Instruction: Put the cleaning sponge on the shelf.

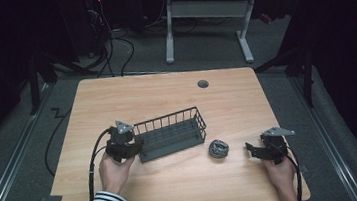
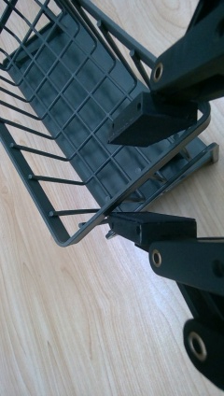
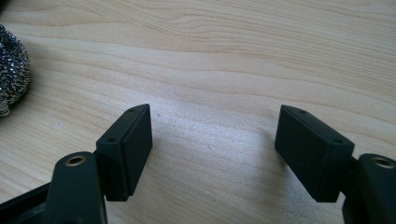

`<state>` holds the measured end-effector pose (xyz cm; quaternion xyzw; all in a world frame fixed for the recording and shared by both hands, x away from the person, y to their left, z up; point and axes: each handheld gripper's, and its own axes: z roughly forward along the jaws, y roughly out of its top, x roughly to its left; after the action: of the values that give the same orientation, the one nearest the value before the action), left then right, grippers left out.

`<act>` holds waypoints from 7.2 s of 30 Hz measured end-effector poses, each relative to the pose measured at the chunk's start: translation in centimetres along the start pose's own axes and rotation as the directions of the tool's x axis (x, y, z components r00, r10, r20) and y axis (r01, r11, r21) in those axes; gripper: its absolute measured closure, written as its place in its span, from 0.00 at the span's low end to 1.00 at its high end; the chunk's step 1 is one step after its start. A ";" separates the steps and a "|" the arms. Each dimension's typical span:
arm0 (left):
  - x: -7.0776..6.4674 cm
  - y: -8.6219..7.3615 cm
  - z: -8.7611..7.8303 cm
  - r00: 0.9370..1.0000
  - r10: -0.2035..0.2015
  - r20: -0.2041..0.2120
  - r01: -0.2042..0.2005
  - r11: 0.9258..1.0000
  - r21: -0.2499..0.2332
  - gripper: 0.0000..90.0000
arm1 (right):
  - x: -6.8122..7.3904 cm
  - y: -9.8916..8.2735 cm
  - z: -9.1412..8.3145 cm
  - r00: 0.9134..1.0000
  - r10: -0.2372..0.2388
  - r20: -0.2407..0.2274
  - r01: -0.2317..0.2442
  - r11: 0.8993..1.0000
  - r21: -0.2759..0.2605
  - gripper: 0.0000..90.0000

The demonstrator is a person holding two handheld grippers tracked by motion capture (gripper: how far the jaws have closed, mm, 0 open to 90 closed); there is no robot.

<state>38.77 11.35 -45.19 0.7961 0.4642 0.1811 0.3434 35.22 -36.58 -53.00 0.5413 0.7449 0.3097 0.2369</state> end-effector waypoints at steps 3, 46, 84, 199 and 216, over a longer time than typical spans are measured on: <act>-0.1 -0.1 -0.1 1.000 0.010 -0.005 -0.010 1.000 0.000 0.61 | 0.0 0.0 0.0 1.000 0.000 0.000 0.000 1.000 0.000 0.31; 5.0 -4.9 -5.4 0.984 -0.173 -0.035 0.169 0.979 -0.110 0.36 | 0.0 0.0 0.0 1.000 -0.002 0.000 0.002 1.000 -0.001 0.31; 6.9 -9.7 -2.4 0.961 -0.258 -0.097 0.252 0.965 -0.069 0.34 | 0.1 0.0 0.0 1.000 0.002 0.002 -0.002 1.000 -0.001 0.31; 7.7 -10.4 1.2 0.945 -0.217 -0.244 0.207 0.976 -0.068 0.30 | 8.1 3.0 -3.4 0.937 -0.222 -0.269 0.224 0.974 -0.023 0.25; 7.7 -10.4 1.2 0.945 -0.220 -0.240 0.209 0.975 -0.069 0.30 | 10.0 5.9 -0.2 0.927 -0.256 -0.274 0.282 0.957 0.060 0.24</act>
<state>37.01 20.98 -53.68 0.7047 0.5831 0.2500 0.3176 35.97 -25.72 -48.80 0.3988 0.8513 0.3065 0.1492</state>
